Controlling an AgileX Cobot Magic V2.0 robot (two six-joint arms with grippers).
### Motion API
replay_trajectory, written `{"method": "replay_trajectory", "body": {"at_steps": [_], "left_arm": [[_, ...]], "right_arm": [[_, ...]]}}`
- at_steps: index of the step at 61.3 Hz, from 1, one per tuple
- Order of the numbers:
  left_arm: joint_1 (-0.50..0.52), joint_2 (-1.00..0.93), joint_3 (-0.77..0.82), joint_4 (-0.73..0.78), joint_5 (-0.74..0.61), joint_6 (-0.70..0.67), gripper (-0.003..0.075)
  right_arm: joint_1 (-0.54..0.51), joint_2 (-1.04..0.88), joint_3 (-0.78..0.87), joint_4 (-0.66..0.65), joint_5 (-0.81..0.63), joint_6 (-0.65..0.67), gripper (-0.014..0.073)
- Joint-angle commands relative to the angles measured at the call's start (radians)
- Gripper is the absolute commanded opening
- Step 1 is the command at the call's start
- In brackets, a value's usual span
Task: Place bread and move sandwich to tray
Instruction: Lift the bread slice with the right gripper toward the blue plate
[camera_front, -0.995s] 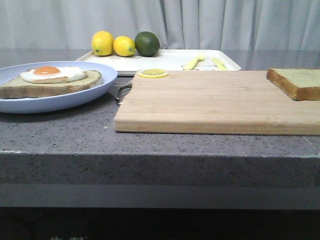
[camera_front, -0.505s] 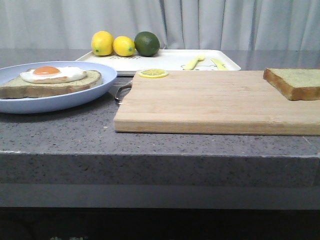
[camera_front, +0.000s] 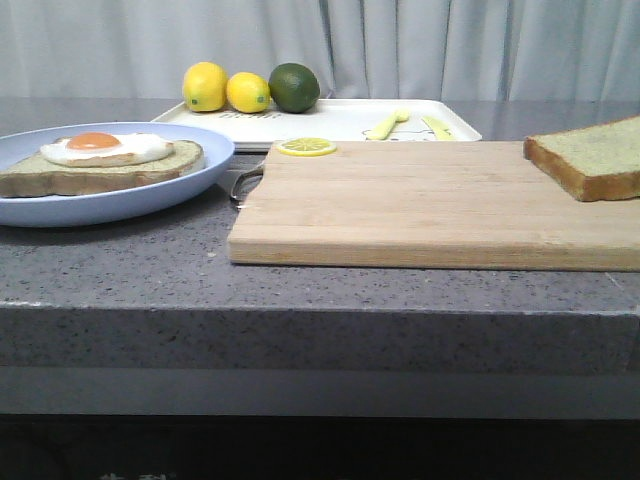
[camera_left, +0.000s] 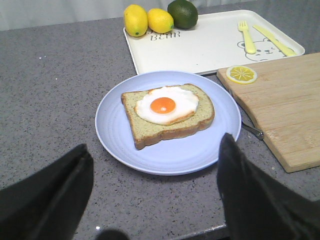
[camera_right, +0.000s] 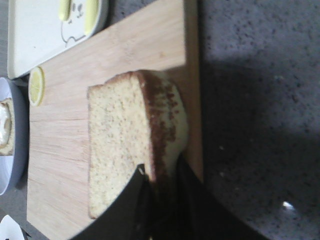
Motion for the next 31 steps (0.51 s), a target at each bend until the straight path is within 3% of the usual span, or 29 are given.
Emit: {"method": "replay_trajectory", "body": {"at_steps": [1, 19, 31], "left_arm": [[-0.009, 0.015, -0.033, -0.003, -0.083, 0.001, 0.0503], [-0.009, 0.015, -0.033, -0.003, -0.083, 0.001, 0.0503], [-0.009, 0.015, -0.033, -0.003, -0.083, 0.001, 0.0503]], "right_arm": [[-0.008, -0.092, -0.027, 0.103, 0.146, -0.012, 0.0086], [0.049, -0.256, -0.027, 0.246, 0.146, 0.022, 0.0086], [0.25, -0.292, -0.027, 0.427, 0.134, 0.023, 0.0086]]}}
